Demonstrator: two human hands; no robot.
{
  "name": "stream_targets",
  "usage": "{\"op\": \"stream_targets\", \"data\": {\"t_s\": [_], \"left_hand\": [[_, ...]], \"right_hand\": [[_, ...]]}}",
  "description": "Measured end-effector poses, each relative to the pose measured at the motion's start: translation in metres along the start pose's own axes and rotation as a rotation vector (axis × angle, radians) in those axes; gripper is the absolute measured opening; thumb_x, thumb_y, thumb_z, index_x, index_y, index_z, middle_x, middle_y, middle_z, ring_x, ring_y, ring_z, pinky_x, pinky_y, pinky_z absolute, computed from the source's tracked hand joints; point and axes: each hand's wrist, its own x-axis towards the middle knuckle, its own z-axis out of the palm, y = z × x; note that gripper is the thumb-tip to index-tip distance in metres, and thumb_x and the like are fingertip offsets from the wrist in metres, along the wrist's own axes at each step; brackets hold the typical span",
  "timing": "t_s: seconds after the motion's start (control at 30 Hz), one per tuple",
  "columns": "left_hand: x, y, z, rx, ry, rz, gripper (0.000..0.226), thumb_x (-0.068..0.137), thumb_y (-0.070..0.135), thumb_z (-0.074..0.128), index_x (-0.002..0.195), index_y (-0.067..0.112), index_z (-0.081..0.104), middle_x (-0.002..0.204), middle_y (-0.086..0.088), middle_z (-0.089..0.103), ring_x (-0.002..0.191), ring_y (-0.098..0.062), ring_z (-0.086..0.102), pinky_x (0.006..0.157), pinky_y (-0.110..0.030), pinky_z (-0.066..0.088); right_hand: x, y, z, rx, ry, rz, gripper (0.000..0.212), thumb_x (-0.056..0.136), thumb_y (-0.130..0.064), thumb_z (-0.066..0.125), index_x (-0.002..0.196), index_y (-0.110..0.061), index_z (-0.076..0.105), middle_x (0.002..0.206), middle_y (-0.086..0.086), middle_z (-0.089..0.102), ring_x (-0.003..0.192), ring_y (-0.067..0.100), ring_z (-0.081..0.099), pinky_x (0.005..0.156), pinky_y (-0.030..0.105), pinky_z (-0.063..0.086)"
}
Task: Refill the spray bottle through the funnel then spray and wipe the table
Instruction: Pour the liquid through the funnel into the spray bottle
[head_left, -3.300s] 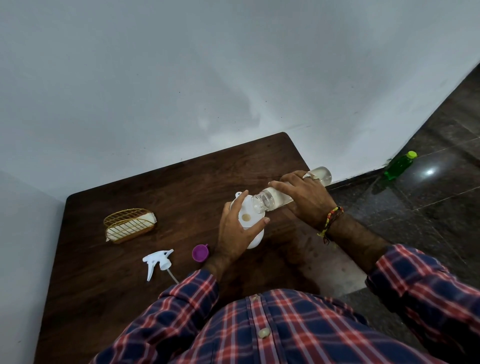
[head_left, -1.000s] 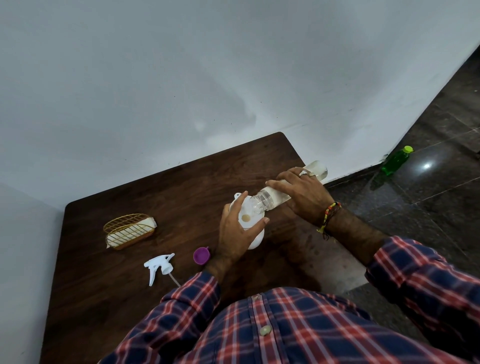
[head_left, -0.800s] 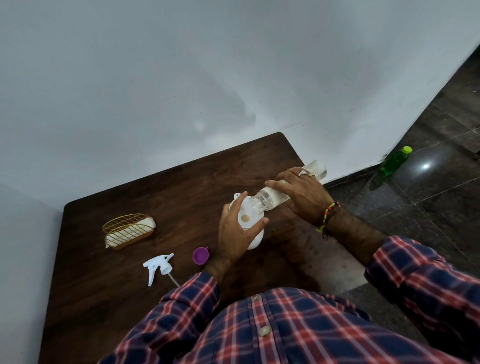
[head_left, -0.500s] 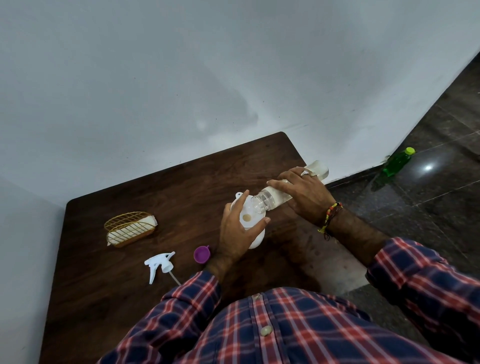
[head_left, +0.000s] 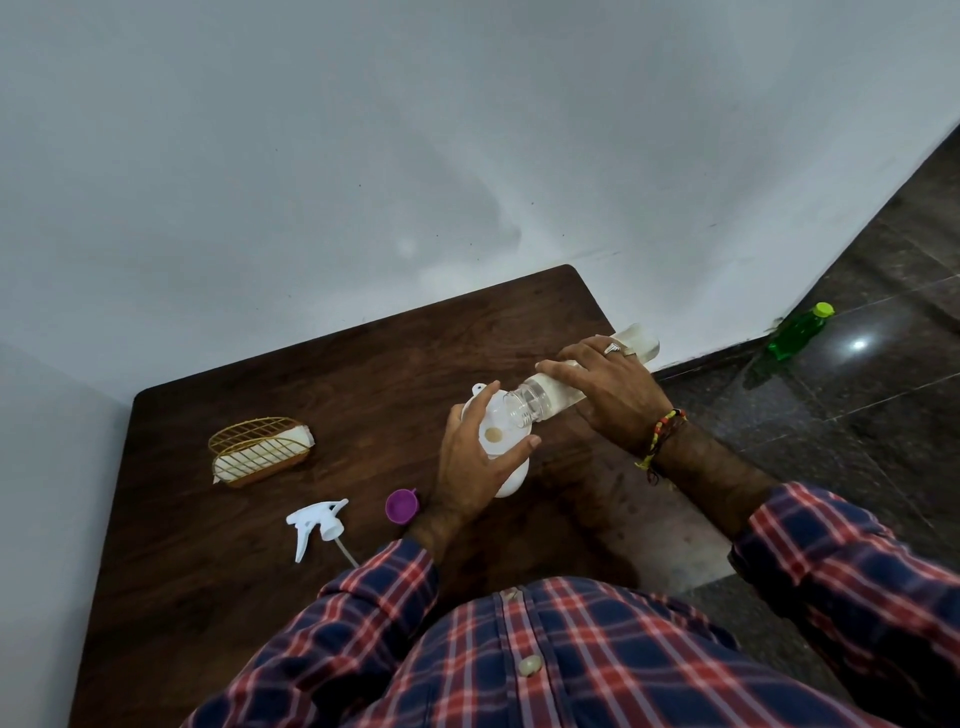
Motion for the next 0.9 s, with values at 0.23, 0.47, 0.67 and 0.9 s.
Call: {"op": "stream_targets", "data": {"t_s": [0.23, 0.47, 0.67, 0.9], "left_hand": [[-0.0006, 0.0018, -0.0011, 0.010, 0.001, 0.011, 0.085, 0.070, 0.064, 0.065, 0.144, 0.031, 0.040, 0.139, 0.001, 0.048, 0.114, 0.001, 0.038, 0.093, -0.019, 0.035], [0.0007, 0.0013, -0.0017, 0.001, -0.007, 0.000, 0.089, 0.068, 0.065, 0.066, 0.146, 0.031, 0.038, 0.142, 0.000, 0.045, 0.116, 0.002, 0.034, 0.093, -0.013, 0.030], [0.0003, 0.0018, -0.0007, 0.000, 0.004, -0.006, 0.088, 0.069, 0.063, 0.067, 0.146, 0.030, 0.037, 0.144, 0.000, 0.044, 0.117, 0.002, 0.032, 0.097, -0.019, 0.031], [-0.0012, 0.0030, -0.0009, -0.005, 0.016, 0.002, 0.089, 0.068, 0.060, 0.068, 0.145, 0.027, 0.039, 0.142, -0.001, 0.047, 0.117, 0.001, 0.034, 0.096, -0.020, 0.033]], "right_hand": [[-0.0001, 0.0010, 0.0012, 0.009, 0.009, -0.003, 0.066, 0.066, -0.001, 0.069, 0.128, -0.021, 0.061, 0.116, 0.011, 0.064, 0.106, 0.036, 0.059, 0.091, 0.050, 0.050], [0.0017, 0.0019, 0.0006, 0.004, -0.003, -0.001, 0.067, 0.066, -0.003, 0.070, 0.129, -0.022, 0.060, 0.115, 0.009, 0.063, 0.107, 0.033, 0.058, 0.092, 0.049, 0.049], [0.0007, 0.0038, 0.0019, -0.009, -0.031, 0.017, 0.073, 0.062, -0.006, 0.075, 0.131, -0.025, 0.057, 0.116, 0.007, 0.062, 0.108, 0.032, 0.058, 0.091, 0.047, 0.049], [-0.0019, 0.0037, 0.0009, -0.018, -0.044, 0.020, 0.070, 0.064, -0.009, 0.074, 0.130, -0.025, 0.058, 0.117, 0.005, 0.062, 0.107, 0.031, 0.057, 0.092, 0.045, 0.048]]}}
